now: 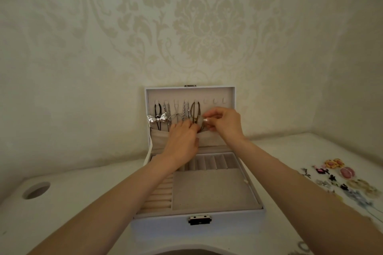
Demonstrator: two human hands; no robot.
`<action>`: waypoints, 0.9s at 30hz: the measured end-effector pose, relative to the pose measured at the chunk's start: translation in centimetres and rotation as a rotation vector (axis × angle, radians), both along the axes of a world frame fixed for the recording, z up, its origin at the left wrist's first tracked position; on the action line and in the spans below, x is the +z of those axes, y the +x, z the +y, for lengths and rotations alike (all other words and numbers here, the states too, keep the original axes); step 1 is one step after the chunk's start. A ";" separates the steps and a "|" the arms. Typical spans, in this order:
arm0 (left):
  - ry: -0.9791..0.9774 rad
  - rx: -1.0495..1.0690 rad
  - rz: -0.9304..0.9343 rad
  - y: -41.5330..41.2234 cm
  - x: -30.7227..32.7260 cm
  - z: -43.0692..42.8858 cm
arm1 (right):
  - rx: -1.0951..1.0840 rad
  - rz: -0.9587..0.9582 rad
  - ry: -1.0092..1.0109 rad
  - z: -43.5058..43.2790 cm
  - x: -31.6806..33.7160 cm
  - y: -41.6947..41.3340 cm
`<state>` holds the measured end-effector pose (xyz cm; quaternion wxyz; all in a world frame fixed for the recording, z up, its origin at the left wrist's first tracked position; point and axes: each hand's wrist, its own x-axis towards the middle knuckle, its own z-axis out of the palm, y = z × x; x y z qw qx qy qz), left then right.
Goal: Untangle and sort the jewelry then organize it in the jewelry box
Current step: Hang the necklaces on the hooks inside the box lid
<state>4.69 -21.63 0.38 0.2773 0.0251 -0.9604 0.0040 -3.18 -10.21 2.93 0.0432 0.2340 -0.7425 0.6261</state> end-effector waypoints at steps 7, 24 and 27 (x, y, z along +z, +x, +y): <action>-0.073 0.068 -0.102 -0.5 0.0 0.2 | -0.110 0.524 0.550 0.1 -1.9 -0.2; 0.029 0.074 0.307 -0.3 0.6 -0.5 | -0.156 0.676 0.389 1.9 -3.5 0.0; 0.122 -0.011 0.297 0.1 0.8 0.1 | -0.152 0.641 0.360 3.1 -3.5 0.4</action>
